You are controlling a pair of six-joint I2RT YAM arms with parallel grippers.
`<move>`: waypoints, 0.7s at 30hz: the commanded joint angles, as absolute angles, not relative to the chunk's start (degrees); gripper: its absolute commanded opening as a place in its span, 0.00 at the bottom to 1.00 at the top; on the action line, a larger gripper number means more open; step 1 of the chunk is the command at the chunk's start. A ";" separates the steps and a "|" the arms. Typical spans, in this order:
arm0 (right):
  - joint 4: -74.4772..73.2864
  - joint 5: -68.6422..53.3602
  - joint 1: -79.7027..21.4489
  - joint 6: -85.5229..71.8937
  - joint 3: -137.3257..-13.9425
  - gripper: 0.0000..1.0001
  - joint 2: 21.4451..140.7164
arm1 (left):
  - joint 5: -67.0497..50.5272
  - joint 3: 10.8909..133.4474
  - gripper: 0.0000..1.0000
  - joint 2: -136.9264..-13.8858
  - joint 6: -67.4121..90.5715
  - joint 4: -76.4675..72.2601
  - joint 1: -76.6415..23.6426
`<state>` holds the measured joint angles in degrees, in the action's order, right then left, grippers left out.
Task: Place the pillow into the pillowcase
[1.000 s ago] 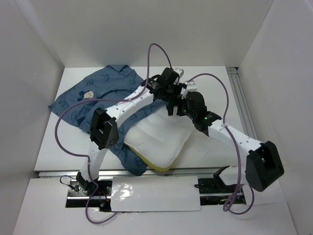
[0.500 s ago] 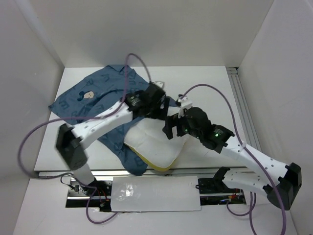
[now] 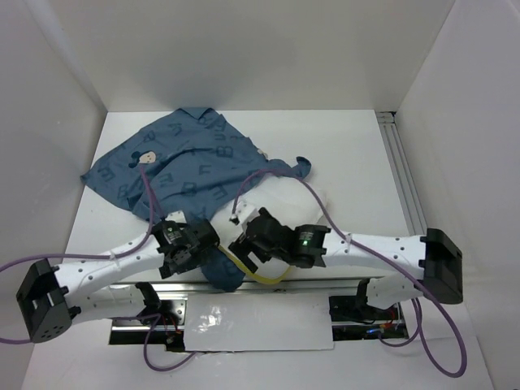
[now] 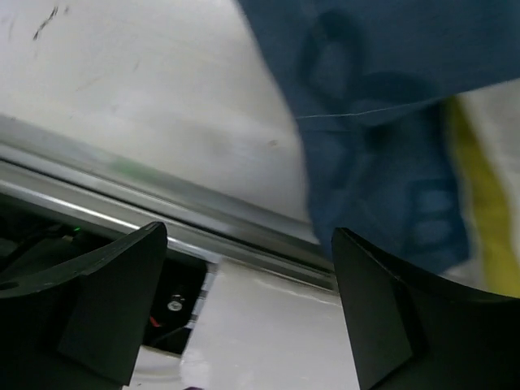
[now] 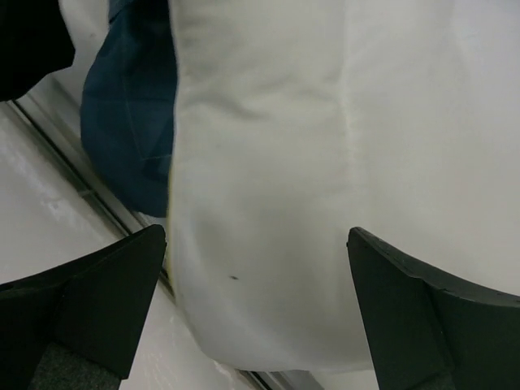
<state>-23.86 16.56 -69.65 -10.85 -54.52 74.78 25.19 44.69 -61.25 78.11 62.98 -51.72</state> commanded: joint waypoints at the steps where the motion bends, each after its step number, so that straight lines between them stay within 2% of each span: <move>1: -23.55 19.86 -74.08 -8.79 -56.78 1.00 78.47 | 24.08 41.58 0.96 -63.53 86.22 62.85 -50.81; 6: -22.76 19.86 -74.71 -8.79 -57.30 1.00 80.42 | 22.33 37.97 0.99 -64.69 80.53 51.62 -47.56; 10: -22.76 21.71 -74.71 -9.40 -56.70 1.00 80.42 | 16.63 33.06 0.99 -62.59 71.92 33.01 -45.97; 16: -20.13 21.01 -74.09 -10.46 -54.05 1.00 80.42 | 14.16 28.66 0.99 -61.52 68.91 24.88 -44.13; 21: -20.21 20.21 -71.99 -11.95 -53.17 1.00 82.00 | 12.74 26.46 0.93 -57.75 67.68 22.94 -44.64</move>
